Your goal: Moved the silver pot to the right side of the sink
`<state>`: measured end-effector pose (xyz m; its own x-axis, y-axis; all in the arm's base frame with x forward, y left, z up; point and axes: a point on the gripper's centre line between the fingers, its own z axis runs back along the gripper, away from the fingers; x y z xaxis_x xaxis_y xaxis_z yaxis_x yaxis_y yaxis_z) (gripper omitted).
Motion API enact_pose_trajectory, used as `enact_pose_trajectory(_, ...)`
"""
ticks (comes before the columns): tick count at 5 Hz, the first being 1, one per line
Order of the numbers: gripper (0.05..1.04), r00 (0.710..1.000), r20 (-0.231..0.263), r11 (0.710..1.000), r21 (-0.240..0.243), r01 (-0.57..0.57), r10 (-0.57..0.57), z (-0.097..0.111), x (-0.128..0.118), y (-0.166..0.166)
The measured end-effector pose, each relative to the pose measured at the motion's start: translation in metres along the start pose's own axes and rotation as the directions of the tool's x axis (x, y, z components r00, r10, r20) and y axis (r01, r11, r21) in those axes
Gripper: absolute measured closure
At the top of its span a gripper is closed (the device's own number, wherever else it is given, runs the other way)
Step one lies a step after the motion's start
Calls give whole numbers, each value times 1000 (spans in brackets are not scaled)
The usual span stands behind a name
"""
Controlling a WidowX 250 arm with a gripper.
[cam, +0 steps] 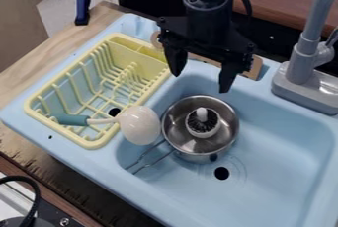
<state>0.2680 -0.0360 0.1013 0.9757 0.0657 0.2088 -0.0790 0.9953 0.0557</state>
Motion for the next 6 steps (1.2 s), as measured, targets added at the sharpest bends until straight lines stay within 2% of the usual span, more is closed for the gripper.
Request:
enact_pose_trajectory(1, 86, 1000, -25, 1000, -2, 5, -5, -5, -5, -1)
enact_pose_trajectory(2, 86, 989, -54, 985, -111, 129, -135, -7, -13, -14)
enact_pose_trajectory(4, 86, 962, -25, 952, -150, 266, -273, -18, -26, -32)
enact_pose_trajectory(5, 86, 953, -43, 947, -138, 291, -299, -33, -29, -38)
enact_pose_trajectory(6, 86, 947, -27, 941, -127, 313, -319, -45, -34, -45)
